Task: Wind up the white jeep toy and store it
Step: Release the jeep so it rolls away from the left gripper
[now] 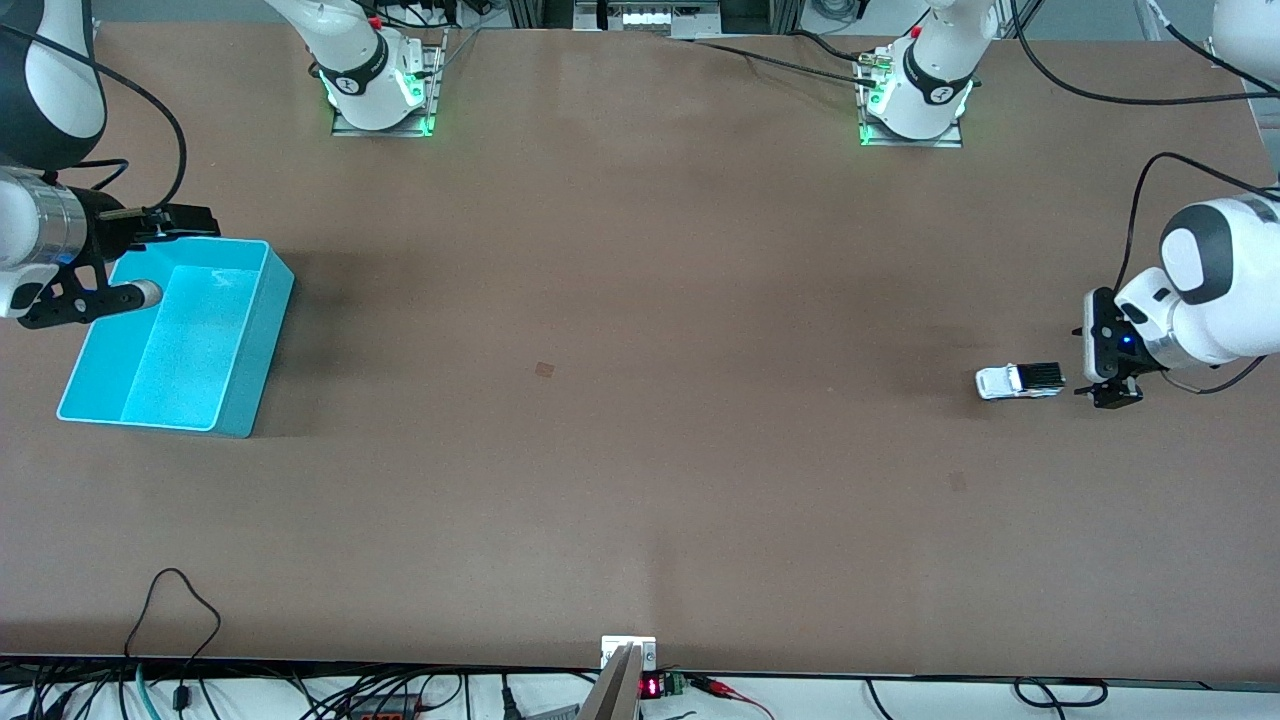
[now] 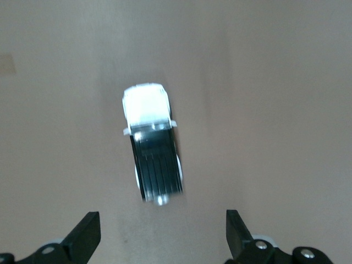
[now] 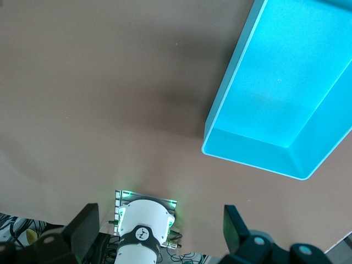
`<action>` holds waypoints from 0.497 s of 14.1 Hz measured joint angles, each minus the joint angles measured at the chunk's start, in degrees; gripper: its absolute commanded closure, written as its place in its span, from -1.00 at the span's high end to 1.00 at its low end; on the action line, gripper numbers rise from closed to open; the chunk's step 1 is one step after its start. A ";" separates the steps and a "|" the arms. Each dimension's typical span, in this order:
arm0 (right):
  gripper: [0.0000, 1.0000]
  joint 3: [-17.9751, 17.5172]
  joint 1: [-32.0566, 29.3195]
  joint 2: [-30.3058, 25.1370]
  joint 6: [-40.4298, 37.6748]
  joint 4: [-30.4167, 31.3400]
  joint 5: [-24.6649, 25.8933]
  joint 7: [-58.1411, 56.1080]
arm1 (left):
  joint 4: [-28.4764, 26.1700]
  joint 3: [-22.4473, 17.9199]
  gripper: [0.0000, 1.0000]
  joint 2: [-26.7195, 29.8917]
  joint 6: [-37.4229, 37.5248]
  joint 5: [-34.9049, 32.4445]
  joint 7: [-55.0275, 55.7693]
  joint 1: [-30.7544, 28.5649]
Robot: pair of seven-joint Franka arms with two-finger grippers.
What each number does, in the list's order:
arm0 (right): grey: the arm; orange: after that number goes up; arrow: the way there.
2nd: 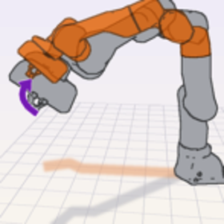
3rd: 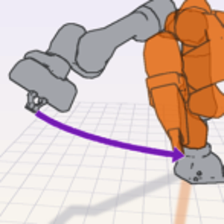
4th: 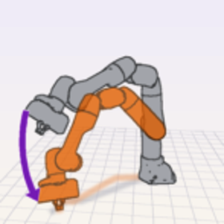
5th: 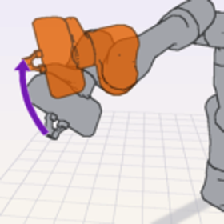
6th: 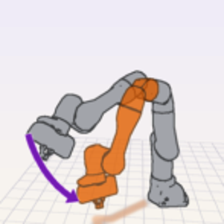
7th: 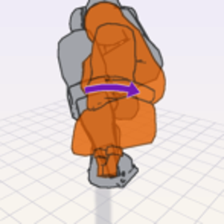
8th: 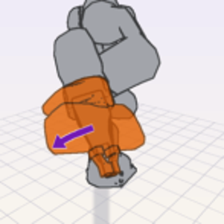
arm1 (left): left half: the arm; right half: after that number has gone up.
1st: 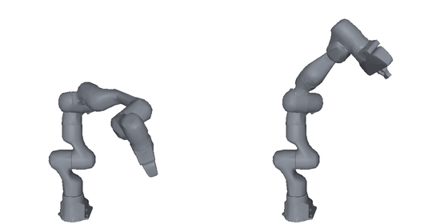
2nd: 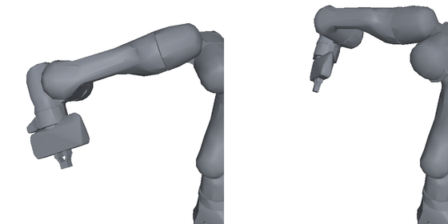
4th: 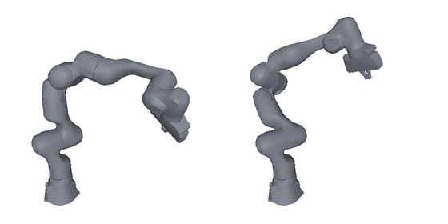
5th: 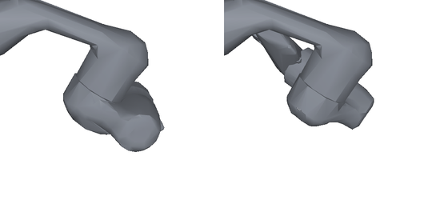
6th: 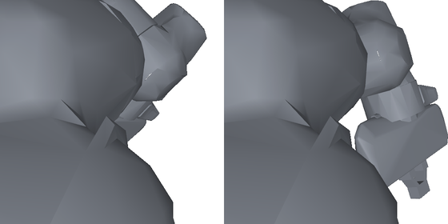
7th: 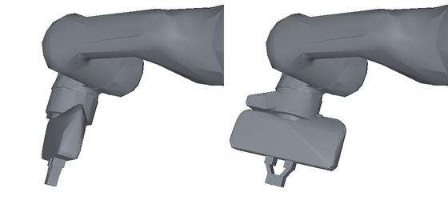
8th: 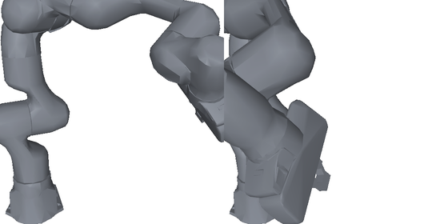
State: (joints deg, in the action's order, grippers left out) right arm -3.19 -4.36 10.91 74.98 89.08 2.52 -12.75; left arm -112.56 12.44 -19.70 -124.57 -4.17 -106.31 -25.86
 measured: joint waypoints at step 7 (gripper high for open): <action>1.00 0.00 0.00 0.00 0.00 0.00 0.00 0.00 | -0.04 4.83 1.00 3.45 0.94 0.00 -0.01 1.77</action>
State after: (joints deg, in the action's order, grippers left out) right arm -3.19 -4.36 10.91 74.98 89.08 2.52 -12.75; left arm -112.61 17.27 -16.25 -123.63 -4.17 -106.32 -24.09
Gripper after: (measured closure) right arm 0.000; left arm 0.000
